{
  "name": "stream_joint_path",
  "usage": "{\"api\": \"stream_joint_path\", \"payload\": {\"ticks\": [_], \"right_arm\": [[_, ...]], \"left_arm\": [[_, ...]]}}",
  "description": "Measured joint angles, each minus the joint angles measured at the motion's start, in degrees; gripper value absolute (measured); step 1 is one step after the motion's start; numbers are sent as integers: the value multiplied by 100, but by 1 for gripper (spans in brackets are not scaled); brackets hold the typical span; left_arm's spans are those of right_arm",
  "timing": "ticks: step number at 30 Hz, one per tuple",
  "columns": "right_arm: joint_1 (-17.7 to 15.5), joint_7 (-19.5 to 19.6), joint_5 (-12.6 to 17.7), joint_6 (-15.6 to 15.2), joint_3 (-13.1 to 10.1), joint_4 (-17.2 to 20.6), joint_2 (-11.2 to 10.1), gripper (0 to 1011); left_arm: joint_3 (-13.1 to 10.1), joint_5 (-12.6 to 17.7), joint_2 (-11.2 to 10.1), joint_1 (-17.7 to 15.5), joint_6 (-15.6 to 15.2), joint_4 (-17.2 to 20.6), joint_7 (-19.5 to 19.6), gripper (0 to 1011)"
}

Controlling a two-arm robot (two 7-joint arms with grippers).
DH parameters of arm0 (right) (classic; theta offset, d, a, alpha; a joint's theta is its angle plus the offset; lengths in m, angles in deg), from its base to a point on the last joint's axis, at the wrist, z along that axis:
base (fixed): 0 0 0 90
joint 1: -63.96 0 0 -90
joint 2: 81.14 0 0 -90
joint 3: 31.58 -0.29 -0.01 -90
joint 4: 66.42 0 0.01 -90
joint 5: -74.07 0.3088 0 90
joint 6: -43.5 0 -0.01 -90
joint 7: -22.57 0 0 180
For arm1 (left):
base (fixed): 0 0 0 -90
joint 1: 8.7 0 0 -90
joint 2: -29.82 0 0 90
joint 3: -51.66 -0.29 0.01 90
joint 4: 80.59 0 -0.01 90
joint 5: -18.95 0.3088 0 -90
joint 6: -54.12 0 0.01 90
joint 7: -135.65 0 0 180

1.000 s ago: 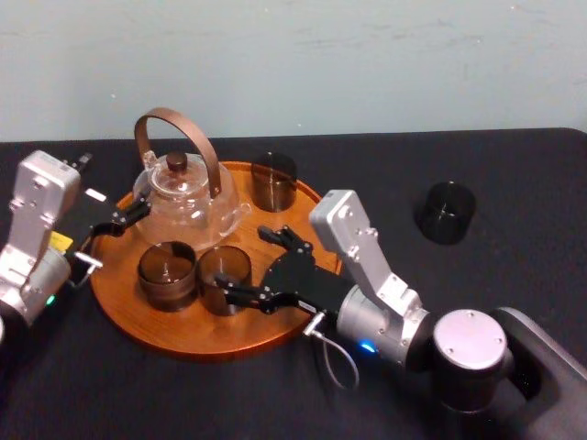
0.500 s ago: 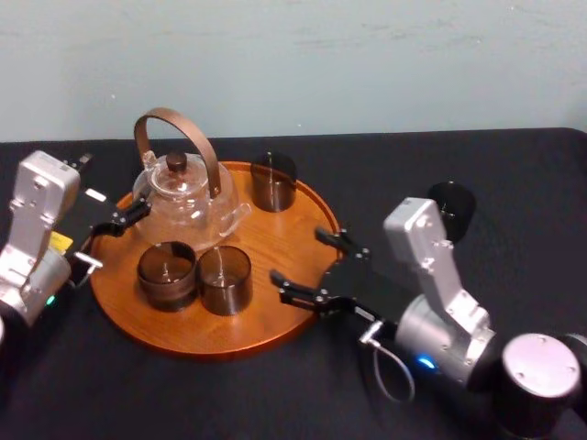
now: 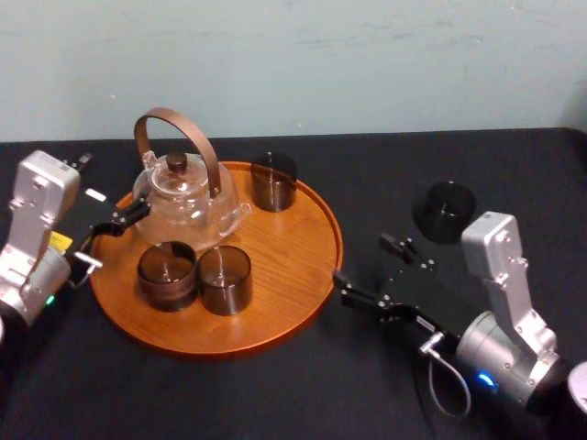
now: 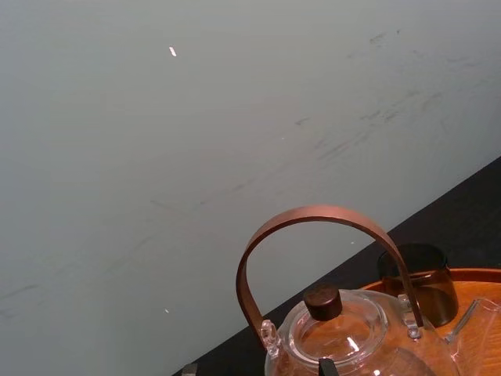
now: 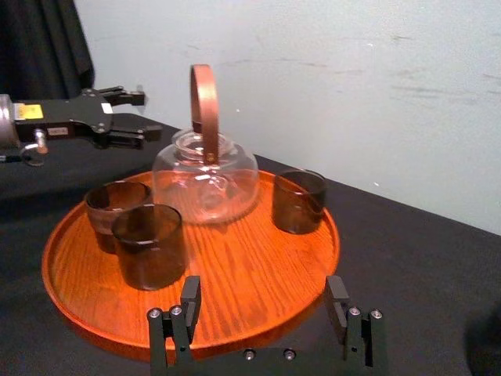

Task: Pick up the glass from the table and place it on the tray.

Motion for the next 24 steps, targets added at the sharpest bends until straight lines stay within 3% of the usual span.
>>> {"api": "stream_joint_path", "payload": {"ticks": [8,24], "right_arm": [[-235,73,53,86,-216,30,-82,1002],[-524,379,102,184,-883,-106,-63,1002]], "left_arm": [[0,0,0,0,0,0,0,1001],[0,0,0,0,0,0,0,1001]]}}
